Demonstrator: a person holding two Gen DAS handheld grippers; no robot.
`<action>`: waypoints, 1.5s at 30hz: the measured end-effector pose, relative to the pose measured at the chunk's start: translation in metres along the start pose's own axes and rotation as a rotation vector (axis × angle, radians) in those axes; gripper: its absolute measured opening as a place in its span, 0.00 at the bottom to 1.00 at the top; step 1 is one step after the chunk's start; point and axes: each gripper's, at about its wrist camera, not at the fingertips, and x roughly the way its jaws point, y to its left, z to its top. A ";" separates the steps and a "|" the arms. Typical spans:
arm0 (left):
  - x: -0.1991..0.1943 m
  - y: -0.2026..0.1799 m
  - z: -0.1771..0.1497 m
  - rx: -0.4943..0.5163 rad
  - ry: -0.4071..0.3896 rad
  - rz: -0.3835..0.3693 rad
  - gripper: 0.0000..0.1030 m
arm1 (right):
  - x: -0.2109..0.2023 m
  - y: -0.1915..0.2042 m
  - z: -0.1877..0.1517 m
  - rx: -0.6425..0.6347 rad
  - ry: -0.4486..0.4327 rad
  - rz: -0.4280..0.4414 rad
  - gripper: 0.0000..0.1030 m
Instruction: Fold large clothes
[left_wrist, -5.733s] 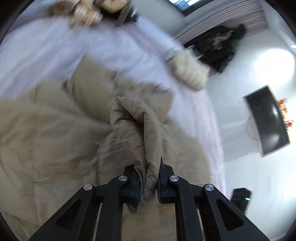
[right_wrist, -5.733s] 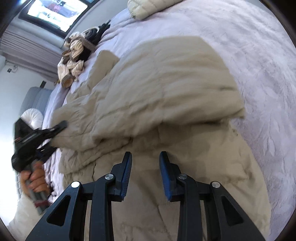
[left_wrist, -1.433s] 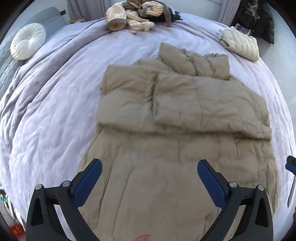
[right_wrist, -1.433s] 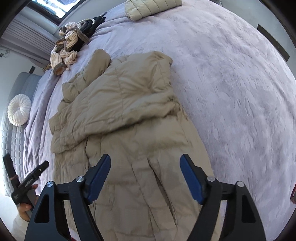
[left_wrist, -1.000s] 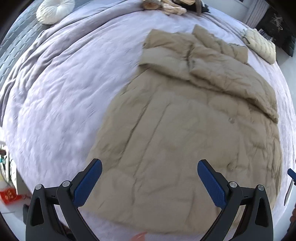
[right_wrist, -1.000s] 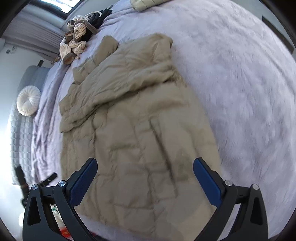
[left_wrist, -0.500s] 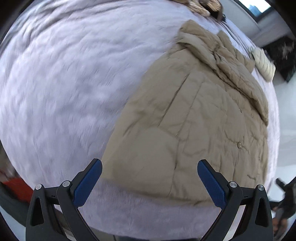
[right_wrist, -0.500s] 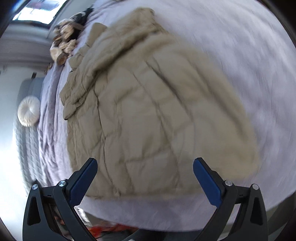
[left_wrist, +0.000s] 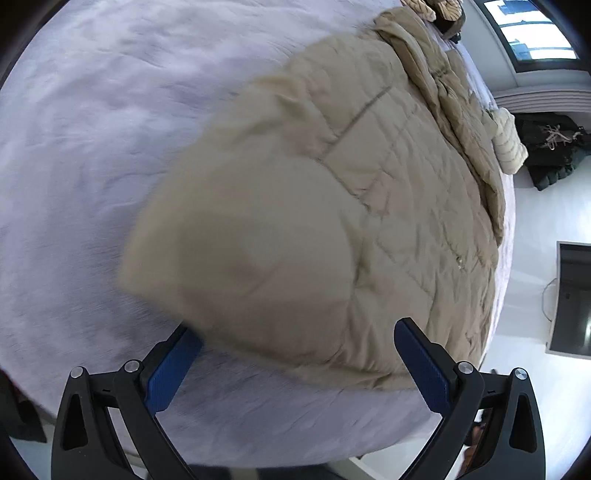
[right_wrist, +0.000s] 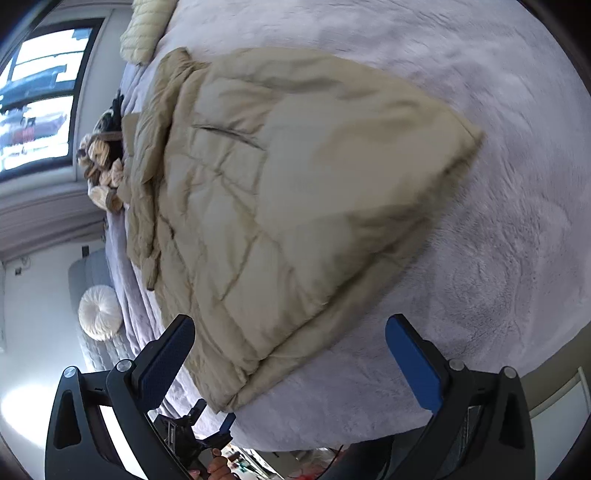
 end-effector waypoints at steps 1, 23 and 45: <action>0.004 -0.004 0.001 0.003 0.000 -0.003 1.00 | 0.003 -0.003 0.000 0.011 -0.005 0.007 1.00; -0.025 -0.033 0.035 0.034 -0.053 -0.138 0.18 | 0.032 -0.001 0.039 0.155 0.012 0.171 0.12; -0.142 -0.232 0.203 0.255 -0.398 -0.296 0.18 | -0.024 0.270 0.193 -0.393 0.051 0.453 0.10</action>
